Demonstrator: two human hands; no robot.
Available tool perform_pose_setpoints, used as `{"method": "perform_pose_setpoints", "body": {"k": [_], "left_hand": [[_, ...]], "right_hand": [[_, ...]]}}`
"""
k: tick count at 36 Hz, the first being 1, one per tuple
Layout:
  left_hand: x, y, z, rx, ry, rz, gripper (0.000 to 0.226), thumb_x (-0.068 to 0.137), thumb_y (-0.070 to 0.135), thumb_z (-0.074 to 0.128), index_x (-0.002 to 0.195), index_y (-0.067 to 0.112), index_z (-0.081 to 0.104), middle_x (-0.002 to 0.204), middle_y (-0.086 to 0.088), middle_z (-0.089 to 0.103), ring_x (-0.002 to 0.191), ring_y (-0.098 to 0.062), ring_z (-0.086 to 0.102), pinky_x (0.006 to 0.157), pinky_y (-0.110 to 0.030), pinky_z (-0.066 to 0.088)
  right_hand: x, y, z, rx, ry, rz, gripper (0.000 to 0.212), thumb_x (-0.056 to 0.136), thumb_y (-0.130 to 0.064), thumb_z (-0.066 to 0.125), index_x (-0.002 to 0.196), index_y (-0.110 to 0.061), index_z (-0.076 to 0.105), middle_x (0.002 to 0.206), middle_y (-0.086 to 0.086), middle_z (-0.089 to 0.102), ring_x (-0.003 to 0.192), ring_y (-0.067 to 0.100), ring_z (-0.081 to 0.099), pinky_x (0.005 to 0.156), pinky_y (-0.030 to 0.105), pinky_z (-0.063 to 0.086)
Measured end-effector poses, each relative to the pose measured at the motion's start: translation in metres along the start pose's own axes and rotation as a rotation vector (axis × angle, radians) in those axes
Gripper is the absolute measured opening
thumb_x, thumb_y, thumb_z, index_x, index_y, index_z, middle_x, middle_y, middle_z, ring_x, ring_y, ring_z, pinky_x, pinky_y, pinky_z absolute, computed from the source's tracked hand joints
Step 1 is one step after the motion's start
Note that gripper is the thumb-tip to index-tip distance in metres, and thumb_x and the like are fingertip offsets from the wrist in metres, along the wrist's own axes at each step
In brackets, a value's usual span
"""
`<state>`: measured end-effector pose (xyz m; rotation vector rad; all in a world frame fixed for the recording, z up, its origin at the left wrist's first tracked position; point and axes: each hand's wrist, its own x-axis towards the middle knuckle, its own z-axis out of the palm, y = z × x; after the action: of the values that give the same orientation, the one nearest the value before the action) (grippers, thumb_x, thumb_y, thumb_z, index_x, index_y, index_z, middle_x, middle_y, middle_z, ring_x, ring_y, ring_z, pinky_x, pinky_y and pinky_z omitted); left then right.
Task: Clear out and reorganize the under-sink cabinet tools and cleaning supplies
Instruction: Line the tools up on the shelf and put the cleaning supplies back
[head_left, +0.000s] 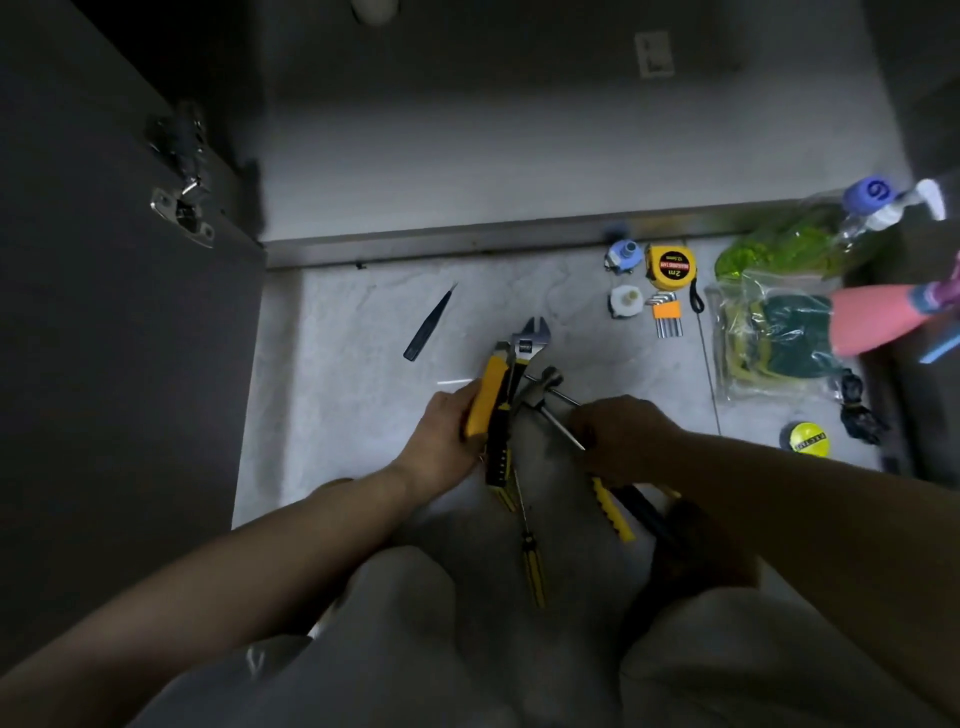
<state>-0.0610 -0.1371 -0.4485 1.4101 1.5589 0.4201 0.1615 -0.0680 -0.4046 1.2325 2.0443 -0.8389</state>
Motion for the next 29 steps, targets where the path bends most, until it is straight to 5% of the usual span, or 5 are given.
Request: {"method": "perform_pose_setpoints", "body": {"k": [4,10,14,21,29], "left_hand": [[0.000,0.012,-0.008,-0.024,0.034,0.022,0.016,0.078,-0.009,0.063,0.089,0.003,0.065,0.077,-0.015,0.068,0.073,-0.033,0.065,0.066,-0.047,0.052],[-0.011,0.024,-0.040,-0.274,-0.119,-0.224,0.042,0.095,0.007,0.065,0.136,0.015,0.062,0.126,-0.008,0.067,0.119,-0.025,0.064,0.103,-0.034,0.052],[-0.023,0.026,-0.047,-0.680,-0.300,-0.274,0.040,0.095,0.008,0.067,0.134,0.014,0.060,0.124,-0.016,0.069,0.115,-0.028,0.068,0.100,-0.043,0.054],[-0.027,0.001,-0.038,-0.877,-0.018,-0.241,0.028,0.100,0.011,0.060,0.128,0.006,0.058,0.114,-0.019,0.072,0.105,-0.034,0.071,0.089,-0.043,0.060],[-0.026,-0.039,-0.054,-0.827,0.371,-0.349,0.016,0.107,0.006,0.040,0.118,0.012,0.050,0.081,-0.006,0.058,0.067,-0.017,0.053,0.055,-0.028,0.048]], "right_hand": [[-0.001,-0.003,-0.009,0.448,0.043,0.146,0.015,0.083,-0.025,0.070,0.090,-0.012,0.066,0.078,0.002,0.073,0.067,0.018,0.073,0.072,0.037,0.062],[0.013,-0.052,-0.021,1.012,0.151,0.222,0.016,0.087,-0.013,0.072,0.076,-0.010,0.060,0.064,0.010,0.072,0.059,0.021,0.073,0.058,0.031,0.061],[0.041,-0.086,-0.024,0.957,0.222,0.179,0.027,0.086,-0.024,0.073,0.064,-0.018,0.058,0.054,-0.001,0.068,0.054,0.013,0.070,0.058,0.028,0.055],[0.070,-0.119,-0.024,0.887,0.310,0.131,0.018,0.081,-0.043,0.075,0.076,-0.028,0.067,0.078,-0.008,0.067,0.074,0.009,0.064,0.059,0.023,0.046],[0.060,-0.097,-0.006,0.750,0.334,0.281,0.017,0.091,-0.017,0.051,0.076,-0.019,0.057,0.078,0.002,0.059,0.079,0.025,0.057,0.070,0.032,0.049]]}}
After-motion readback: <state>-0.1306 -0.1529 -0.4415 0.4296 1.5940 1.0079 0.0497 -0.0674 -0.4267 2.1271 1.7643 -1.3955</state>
